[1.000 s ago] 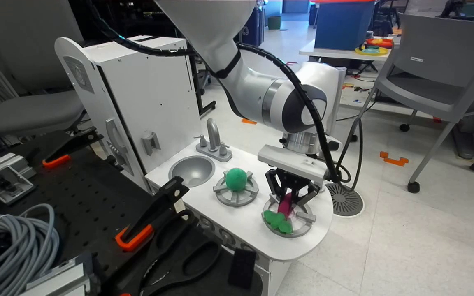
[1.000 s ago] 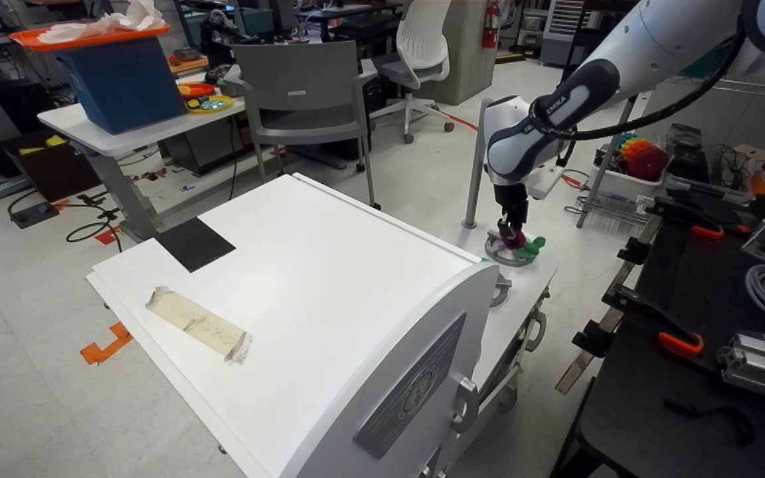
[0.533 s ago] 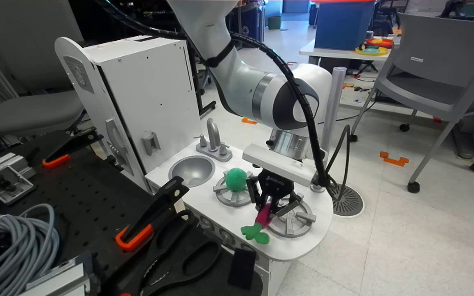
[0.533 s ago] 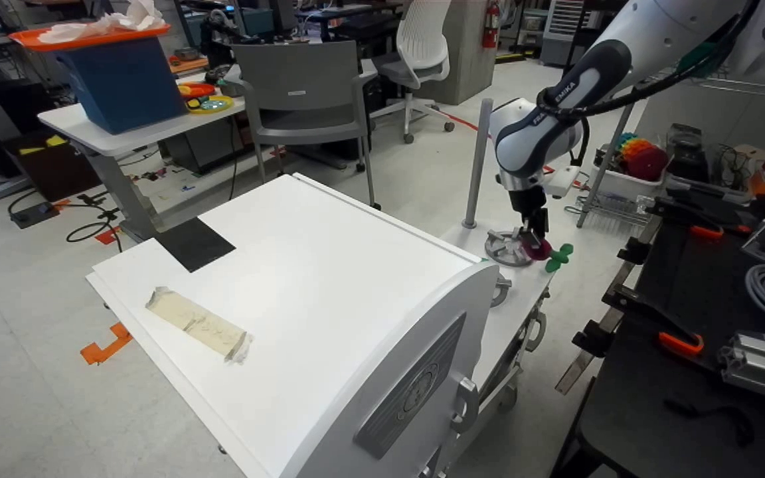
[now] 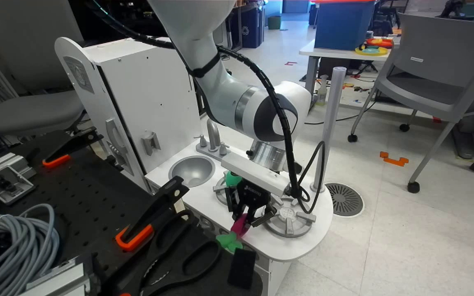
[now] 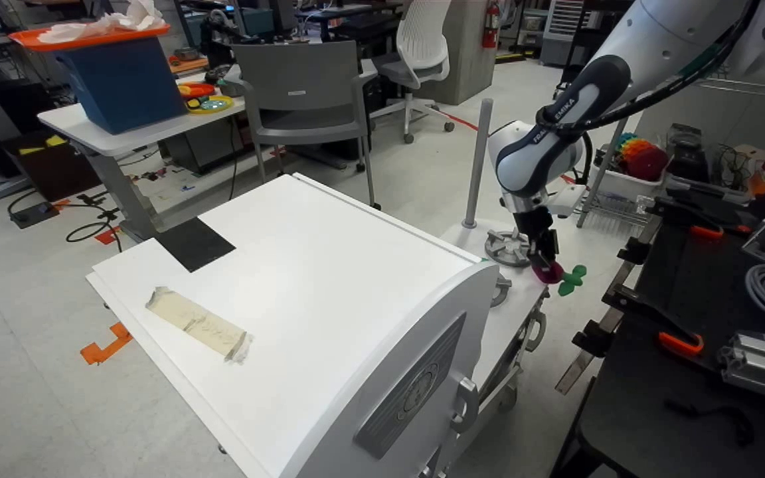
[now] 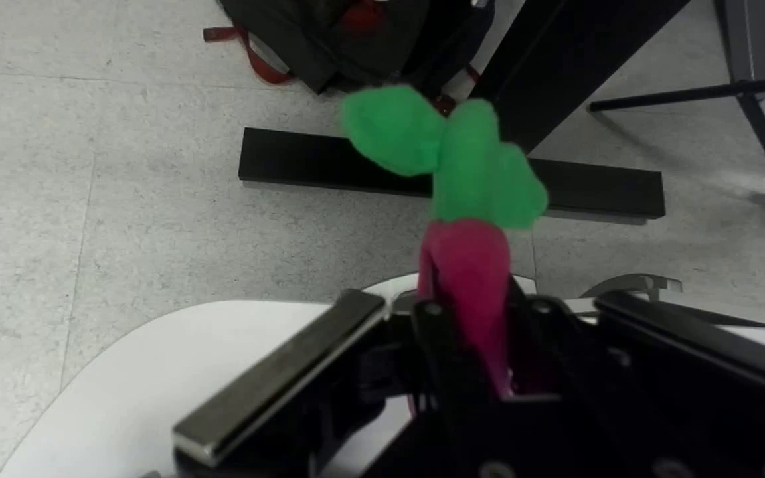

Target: Pick up the purple plushy from the silver object and put it on the counter

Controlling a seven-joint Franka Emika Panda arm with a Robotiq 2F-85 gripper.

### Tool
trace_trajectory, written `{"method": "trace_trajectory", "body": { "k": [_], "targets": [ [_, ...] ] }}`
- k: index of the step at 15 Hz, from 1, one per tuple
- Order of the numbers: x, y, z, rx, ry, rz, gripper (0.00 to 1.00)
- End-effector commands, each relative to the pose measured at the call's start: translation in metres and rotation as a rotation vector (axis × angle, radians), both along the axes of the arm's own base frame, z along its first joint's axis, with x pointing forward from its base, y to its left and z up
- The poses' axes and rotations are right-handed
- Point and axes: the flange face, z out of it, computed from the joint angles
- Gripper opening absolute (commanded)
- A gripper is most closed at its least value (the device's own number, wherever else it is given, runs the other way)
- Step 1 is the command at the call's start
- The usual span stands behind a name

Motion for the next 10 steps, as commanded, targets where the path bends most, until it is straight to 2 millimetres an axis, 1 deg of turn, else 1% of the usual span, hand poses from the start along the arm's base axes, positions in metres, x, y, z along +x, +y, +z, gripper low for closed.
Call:
{"method": "trace_trajectory", "body": {
  "k": [1, 5, 6, 7, 8, 10],
  "targets": [
    [0.011, 0.015, -0.004, 0.009, 0.010, -0.014, 0.04],
    [0.029, 0.021, -0.007, -0.010, -0.013, -0.012, 0.04],
    [0.033, 0.021, -0.007, -0.019, -0.021, -0.015, 0.40],
    [0.036, 0.020, -0.007, -0.026, -0.027, -0.020, 0.42],
    [0.039, 0.020, -0.008, -0.033, -0.034, -0.025, 0.47],
    [0.042, 0.019, -0.006, -0.041, -0.028, -0.033, 0.62]
  ]
}}
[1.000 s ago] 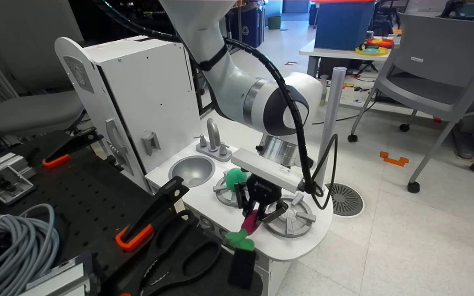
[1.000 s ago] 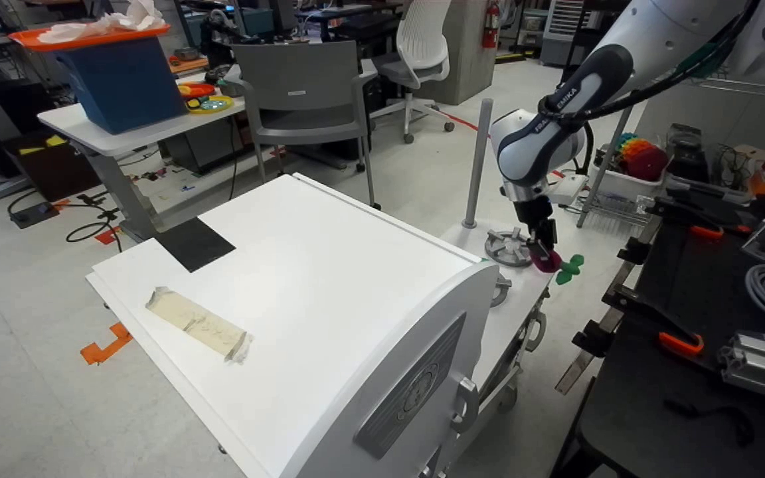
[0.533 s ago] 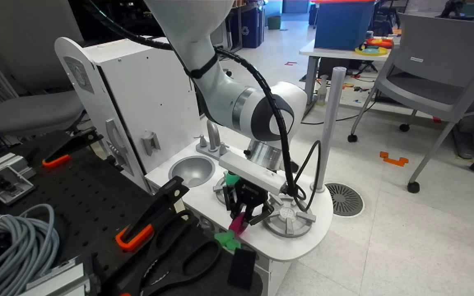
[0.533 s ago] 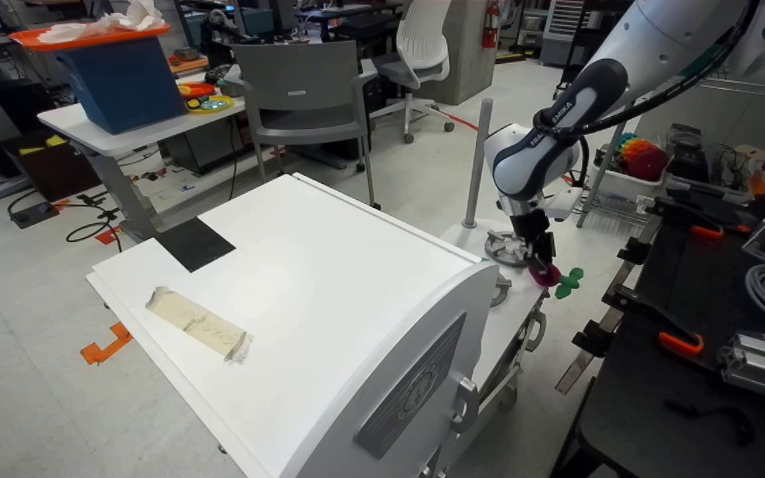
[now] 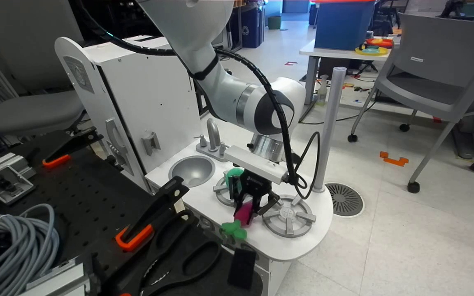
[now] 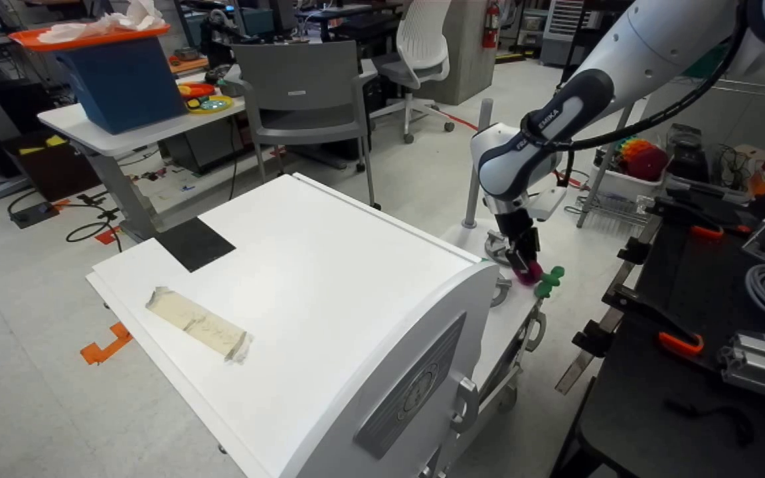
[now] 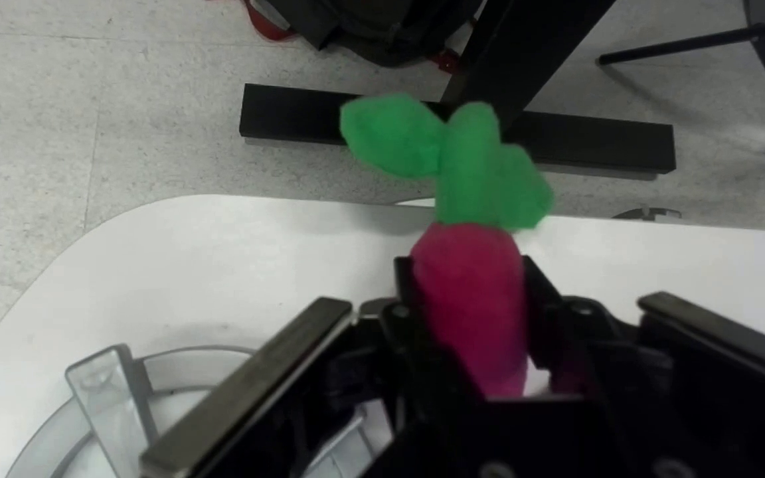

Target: Pick up the purple plushy from the silver object and put it on the counter

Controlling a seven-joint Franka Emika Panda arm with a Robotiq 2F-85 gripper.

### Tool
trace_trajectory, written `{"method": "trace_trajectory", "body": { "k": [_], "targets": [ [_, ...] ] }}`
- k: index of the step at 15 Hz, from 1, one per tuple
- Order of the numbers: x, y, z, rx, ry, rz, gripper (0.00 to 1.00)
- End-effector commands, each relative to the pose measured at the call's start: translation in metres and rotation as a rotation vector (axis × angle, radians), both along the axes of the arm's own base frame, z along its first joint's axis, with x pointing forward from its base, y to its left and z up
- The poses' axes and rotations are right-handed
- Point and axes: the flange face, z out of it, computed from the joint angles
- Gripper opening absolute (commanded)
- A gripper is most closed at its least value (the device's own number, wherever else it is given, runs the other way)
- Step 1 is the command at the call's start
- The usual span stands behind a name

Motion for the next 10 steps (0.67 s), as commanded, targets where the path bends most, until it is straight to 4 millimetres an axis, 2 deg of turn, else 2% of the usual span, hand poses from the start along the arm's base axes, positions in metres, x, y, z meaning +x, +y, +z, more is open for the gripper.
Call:
{"method": "trace_trajectory", "body": {
  "k": [1, 5, 6, 10],
  "targets": [
    [0.008, 0.000, 0.001, -0.011, 0.017, -0.028, 0.69],
    [0.000, 0.008, 0.021, -0.023, 0.088, -0.069, 0.98],
    [-0.010, 0.005, 0.025, -0.039, 0.114, -0.091, 1.00],
    [-0.019, -0.002, 0.057, -0.068, 0.159, -0.141, 1.00]
  ]
}}
